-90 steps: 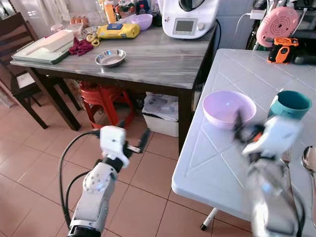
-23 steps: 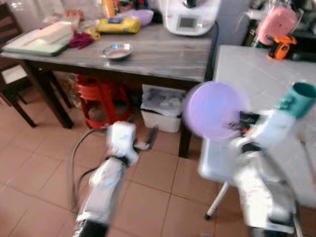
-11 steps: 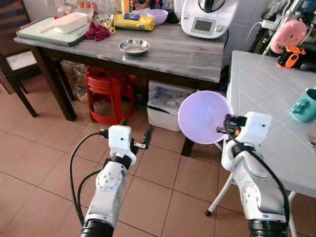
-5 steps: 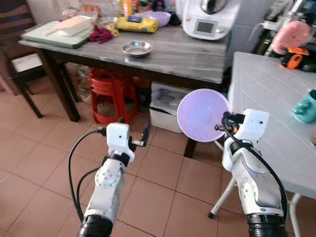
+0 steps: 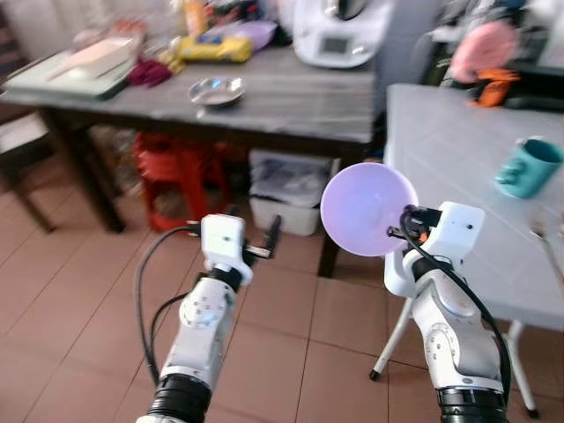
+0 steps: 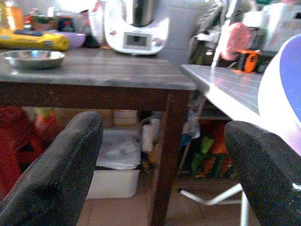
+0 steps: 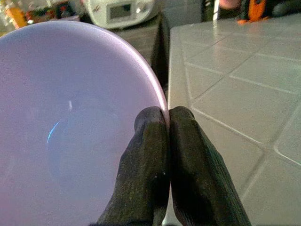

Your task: Setting the table

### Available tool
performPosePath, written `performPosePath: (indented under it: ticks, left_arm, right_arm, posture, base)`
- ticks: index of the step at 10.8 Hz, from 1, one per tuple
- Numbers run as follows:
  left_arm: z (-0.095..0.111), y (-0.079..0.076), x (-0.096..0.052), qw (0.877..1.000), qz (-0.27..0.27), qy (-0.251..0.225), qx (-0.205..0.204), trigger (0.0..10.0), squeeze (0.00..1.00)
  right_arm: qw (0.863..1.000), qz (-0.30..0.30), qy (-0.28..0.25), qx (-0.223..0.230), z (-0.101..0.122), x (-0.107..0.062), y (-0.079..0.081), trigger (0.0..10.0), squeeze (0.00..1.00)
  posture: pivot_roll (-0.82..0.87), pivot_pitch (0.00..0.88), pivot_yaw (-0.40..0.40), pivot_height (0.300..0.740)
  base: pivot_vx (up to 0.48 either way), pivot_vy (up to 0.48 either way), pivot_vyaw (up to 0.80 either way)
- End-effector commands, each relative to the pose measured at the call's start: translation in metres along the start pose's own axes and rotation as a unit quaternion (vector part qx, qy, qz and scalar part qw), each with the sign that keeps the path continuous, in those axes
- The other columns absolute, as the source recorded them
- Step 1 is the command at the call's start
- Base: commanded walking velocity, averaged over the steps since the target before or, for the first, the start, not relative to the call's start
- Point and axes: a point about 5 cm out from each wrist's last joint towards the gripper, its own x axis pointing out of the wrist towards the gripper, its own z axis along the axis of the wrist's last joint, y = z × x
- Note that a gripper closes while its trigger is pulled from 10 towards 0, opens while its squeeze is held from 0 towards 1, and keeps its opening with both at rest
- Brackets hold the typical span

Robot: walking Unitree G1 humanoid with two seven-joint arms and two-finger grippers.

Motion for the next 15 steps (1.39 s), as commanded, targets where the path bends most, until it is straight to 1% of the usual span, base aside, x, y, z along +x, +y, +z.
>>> performPosePath:
  ticks: [1, 2, 3, 8, 10, 12, 13, 15]
  left_arm:
    - [-0.001, 0.003, 0.001, 1.0, -0.002, 0.004, 0.006, 10.0, 0.0]
    - [0.0, 0.003, 0.002, 1.0, -0.002, 0.004, 0.005, 10.0, 0.0]
    - [-0.001, 0.003, 0.003, 1.0, -0.004, 0.005, 0.005, 10.0, 0.0]
    - [-0.001, -0.003, 0.003, 1.0, -0.014, 0.005, 0.003, 10.0, 0.0]
    - [-0.003, -0.004, 0.002, 1.0, -0.015, 0.006, 0.002, 10.0, 0.0]
    - [-0.004, -0.006, 0.003, 1.0, -0.019, 0.008, 0.001, 10.0, 0.0]
    - [0.0, -0.008, 0.004, 1.0, -0.028, -0.006, -0.003, 10.0, 0.0]
    - [0.002, -0.008, 0.002, 0.999, -0.041, -0.012, 0.002, 10.0, 0.0]
  right_arm:
    - [1.0, -0.001, -0.011, 0.005, 0.003, -0.001, 0.003, 10.0, 0.0]
    - [1.0, 0.0, -0.013, 0.004, 0.004, -0.001, 0.004, 10.0, 0.0]
    - [1.0, 0.0, -0.015, 0.004, 0.005, -0.001, 0.005, 10.0, 0.0]
    - [1.0, -0.01, -0.018, 0.004, 0.004, -0.003, 0.0, 10.0, 0.0]
    - [1.0, -0.007, -0.02, -0.003, 0.005, -0.003, 0.0, 10.0, 0.0]
    - [1.0, -0.011, -0.022, -0.007, 0.007, -0.004, -0.003, 10.0, 0.0]
    - [1.0, -0.015, -0.022, -0.008, 0.006, -0.004, -0.007, 10.0, 0.0]
    - [1.0, -0.017, -0.023, -0.008, 0.006, -0.005, -0.006, 10.0, 0.0]
  posture:
    - [-0.15, 0.005, 0.042, 0.74]
    - [-0.15, 0.005, 0.044, 0.74]
    - [-0.16, 0.008, 0.047, 0.74]
    - [-0.16, 0.013, 0.05, 0.74]
    - [-0.16, 0.015, 0.046, 0.74]
    - [-0.17, 0.017, 0.048, 0.74]
    - [-0.17, 0.02, 0.051, 0.74]
    - [-0.17, 0.021, 0.053, 0.74]
  base:
    - [0.0, 0.33, -0.51]
    - [0.0, 0.334, -0.51]
    - [0.0, 0.349, 0.0]
    - [0.0, 0.351, 0.0]
    - [0.0, 0.369, 0.0]
    - [0.0, 0.368, 0.0]
    - [0.0, 0.0, 0.0]
    - [0.0, 0.0, 0.0]
